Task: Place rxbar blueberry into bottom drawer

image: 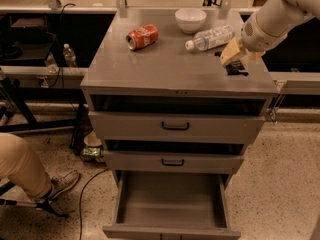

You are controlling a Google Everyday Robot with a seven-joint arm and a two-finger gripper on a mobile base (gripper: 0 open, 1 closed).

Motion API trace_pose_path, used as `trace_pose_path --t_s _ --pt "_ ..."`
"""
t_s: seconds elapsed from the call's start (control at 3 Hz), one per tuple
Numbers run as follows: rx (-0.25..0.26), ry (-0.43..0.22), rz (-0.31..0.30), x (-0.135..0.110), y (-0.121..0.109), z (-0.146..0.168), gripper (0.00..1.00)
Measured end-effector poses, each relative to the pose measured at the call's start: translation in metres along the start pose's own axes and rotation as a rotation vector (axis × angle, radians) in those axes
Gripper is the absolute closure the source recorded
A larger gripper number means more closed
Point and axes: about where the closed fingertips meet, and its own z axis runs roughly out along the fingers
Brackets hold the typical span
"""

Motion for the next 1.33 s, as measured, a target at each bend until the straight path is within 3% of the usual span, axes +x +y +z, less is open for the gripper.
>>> trace_pose_path --t_s 0.67,1.0,1.33 --pt "-0.002 0.006 -0.022 0.005 0.002 0.004 1.00" --pt "-0.020 0.000 -0.068 0.021 0.003 0.003 1.00" --pt "-0.151 -0.032 -0.217 0.097 0.025 0.002 1.00"
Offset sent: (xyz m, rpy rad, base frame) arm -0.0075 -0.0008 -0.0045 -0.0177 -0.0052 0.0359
